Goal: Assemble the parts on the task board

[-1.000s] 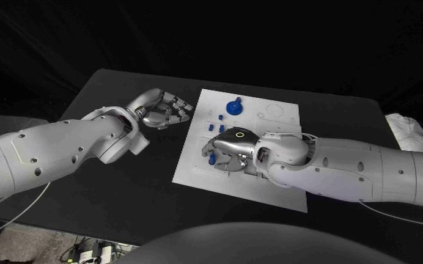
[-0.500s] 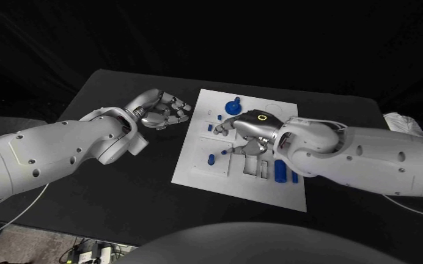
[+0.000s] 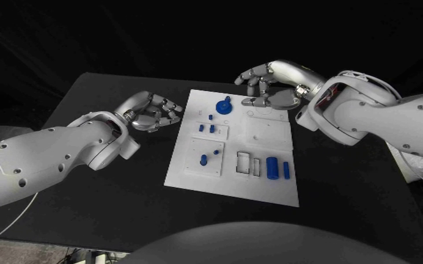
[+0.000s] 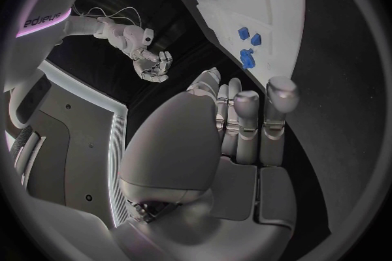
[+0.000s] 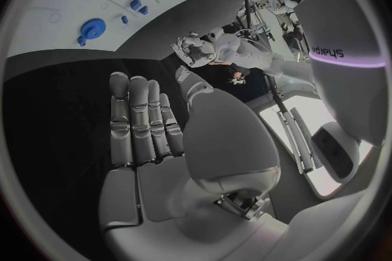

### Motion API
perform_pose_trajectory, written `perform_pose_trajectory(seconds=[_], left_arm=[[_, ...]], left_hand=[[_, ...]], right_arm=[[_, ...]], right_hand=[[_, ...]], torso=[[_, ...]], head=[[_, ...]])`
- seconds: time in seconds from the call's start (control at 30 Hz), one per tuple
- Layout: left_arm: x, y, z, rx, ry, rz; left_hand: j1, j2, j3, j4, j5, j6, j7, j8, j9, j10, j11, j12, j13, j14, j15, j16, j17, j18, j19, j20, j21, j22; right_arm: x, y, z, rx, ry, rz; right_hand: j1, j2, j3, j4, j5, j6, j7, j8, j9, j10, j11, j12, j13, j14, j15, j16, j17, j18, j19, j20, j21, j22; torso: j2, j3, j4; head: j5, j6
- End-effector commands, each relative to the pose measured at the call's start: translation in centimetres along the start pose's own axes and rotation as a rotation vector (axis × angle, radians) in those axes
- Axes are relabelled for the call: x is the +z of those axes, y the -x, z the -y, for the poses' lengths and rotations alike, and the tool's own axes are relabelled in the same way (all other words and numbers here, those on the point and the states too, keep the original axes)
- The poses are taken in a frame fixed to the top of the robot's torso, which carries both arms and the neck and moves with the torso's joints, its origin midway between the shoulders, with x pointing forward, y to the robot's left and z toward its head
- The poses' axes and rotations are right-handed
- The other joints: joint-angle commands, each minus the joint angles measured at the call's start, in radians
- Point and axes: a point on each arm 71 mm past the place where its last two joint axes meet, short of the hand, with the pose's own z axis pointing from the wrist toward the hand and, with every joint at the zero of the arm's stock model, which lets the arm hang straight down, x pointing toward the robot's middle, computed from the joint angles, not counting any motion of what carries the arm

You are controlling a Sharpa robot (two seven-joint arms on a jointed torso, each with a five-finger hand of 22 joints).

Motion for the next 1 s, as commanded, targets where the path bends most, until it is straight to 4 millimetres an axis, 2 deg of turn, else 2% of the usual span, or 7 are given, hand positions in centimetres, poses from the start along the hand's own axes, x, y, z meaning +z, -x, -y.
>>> perform_pose_trajectory(seconds=[0.03, 0.07, 0.13, 0.27, 0.5, 0.7, 1.0], left_arm=[[0.2, -0.2, 0.4, -0.009, -0.017, 0.004], [0.2, -0.3, 0.4, -0.01, -0.019, 0.003], [0.3, -0.4, 0.5, -0.011, -0.023, -0.001], [0.4, -0.5, 0.7, -0.013, -0.026, -0.006], [0.5, -0.6, 0.8, -0.015, -0.029, -0.01], [0.4, -0.6, 0.7, -0.015, -0.027, -0.009], [0.3, -0.6, 0.7, -0.016, -0.025, -0.01]], left_hand=[[0.006, 0.003, 0.006, -0.001, 0.004, 0.001, 0.005, -0.006, -0.001, -0.007, 0.003, 0.004, -0.001, -0.006, 0.002, -0.006, -0.001, 0.016, -0.005, 0.0, -0.004, 0.096], [0.006, 0.004, 0.007, -0.001, 0.004, 0.002, 0.005, -0.006, -0.001, -0.006, 0.003, 0.004, -0.001, -0.006, 0.002, -0.005, 0.0, 0.016, -0.004, 0.0, -0.003, 0.096], [0.006, 0.004, 0.007, -0.001, 0.004, 0.002, 0.005, -0.006, -0.001, -0.006, 0.003, 0.004, -0.001, -0.006, 0.002, -0.005, 0.0, 0.016, -0.004, 0.0, -0.003, 0.096], [0.006, 0.006, 0.007, -0.001, 0.004, 0.002, 0.005, -0.006, -0.001, -0.006, 0.003, 0.005, -0.001, -0.006, 0.002, -0.005, 0.0, 0.016, -0.004, 0.0, -0.004, 0.096], [0.006, 0.006, 0.007, 0.0, 0.004, 0.002, 0.005, -0.006, -0.001, -0.006, 0.003, 0.005, -0.001, -0.006, 0.002, -0.005, 0.0, 0.016, -0.004, 0.0, -0.004, 0.096], [0.005, 0.007, 0.008, 0.0, 0.005, 0.003, 0.006, -0.006, -0.001, -0.006, 0.003, 0.005, -0.001, -0.007, 0.002, -0.005, -0.001, 0.016, -0.004, 0.0, -0.005, 0.096], [0.003, 0.008, 0.008, 0.0, 0.005, 0.004, 0.009, -0.005, 0.0, -0.005, 0.004, 0.006, -0.001, -0.007, 0.003, -0.005, 0.0, 0.015, -0.004, 0.001, -0.004, 0.096]], right_arm=[[-0.6, -0.3, 1.4, 0.092, -0.169, -0.085], [-0.9, -0.5, 1.9, 0.079, -0.213, -0.125], [-1.3, -0.9, 2.6, 0.048, -0.304, -0.22], [-2.1, -2.0, 3.7, -0.009, -0.467, -0.395], [-2.2, -3.1, 4.3, -0.062, -0.61, -0.562], [-1.5, -4.2, 4.3, -0.136, -0.665, -0.721], [-0.6, -4.9, 4.6, -0.216, -0.691, -0.866]], right_hand=[[-0.007, -0.002, -0.001, 0.014, 0.002, 0.074, 0.002, 0.035, 0.01, 0.129, -0.039, 0.047, 0.012, 0.089, -0.031, 0.06, 0.092, -0.001, 0.048, -0.029, 0.041, 0.012], [-0.03, -0.001, -0.012, 0.03, -0.005, 0.097, -0.004, 0.044, 0.012, 0.225, -0.054, 0.127, 0.081, 0.24, -0.044, 0.186, 0.304, -0.02, 0.127, -0.042, 0.148, 0.047], [-0.113, -0.001, -0.053, 0.083, -0.019, 0.126, -0.008, 0.056, 0.02, 0.503, -0.067, 0.545, 0.578, 0.399, -0.062, 0.321, 0.558, -0.042, 0.219, -0.067, 0.262, 0.087], [-0.307, 0.023, -0.129, 0.136, -0.017, 0.192, -0.022, 0.109, 0.075, 0.677, -0.079, 0.844, 1.005, 0.602, -0.071, 0.495, 0.953, -0.097, 0.424, -0.088, 0.59, 0.196], [-0.41, 0.037, -0.164, 0.165, -0.056, 0.311, -0.066, 0.18, 0.149, 0.677, -0.099, 0.844, 1.005, 0.602, -0.116, 0.495, 0.953, -0.138, 0.534, -0.122, 0.805, 0.246], [-0.487, 0.039, -0.178, 0.167, -0.135, 0.346, -0.067, 0.127, 0.119, 0.677, -0.102, 0.844, 1.005, 0.602, -0.125, 0.495, 0.953, -0.147, 0.553, -0.135, 0.85, 0.256], [-0.527, 0.055, -0.179, 0.165, -0.14, 0.371, -0.063, 0.063, 0.061, 0.677, -0.098, 0.844, 1.005, 0.602, -0.123, 0.495, 0.953, -0.144, 0.544, -0.133, 0.84, 0.252]], torso=[[0.006, -0.0074, -0.0045], [0.007, -0.0076, -0.0054], [0.01, -0.0083, -0.008], [0.013, -0.01, -0.0107], [0.015, -0.0078, -0.0075], [0.012, -0.0084, -0.0032], [0.014, -0.0106, -0.0068]], head=[[-0.023, 0.0], [-0.027, 0.0], [-0.029, 0.0], [-0.034, 0.0], [-0.038, 0.0], [-0.041, 0.0], [-0.041, 0.0]])
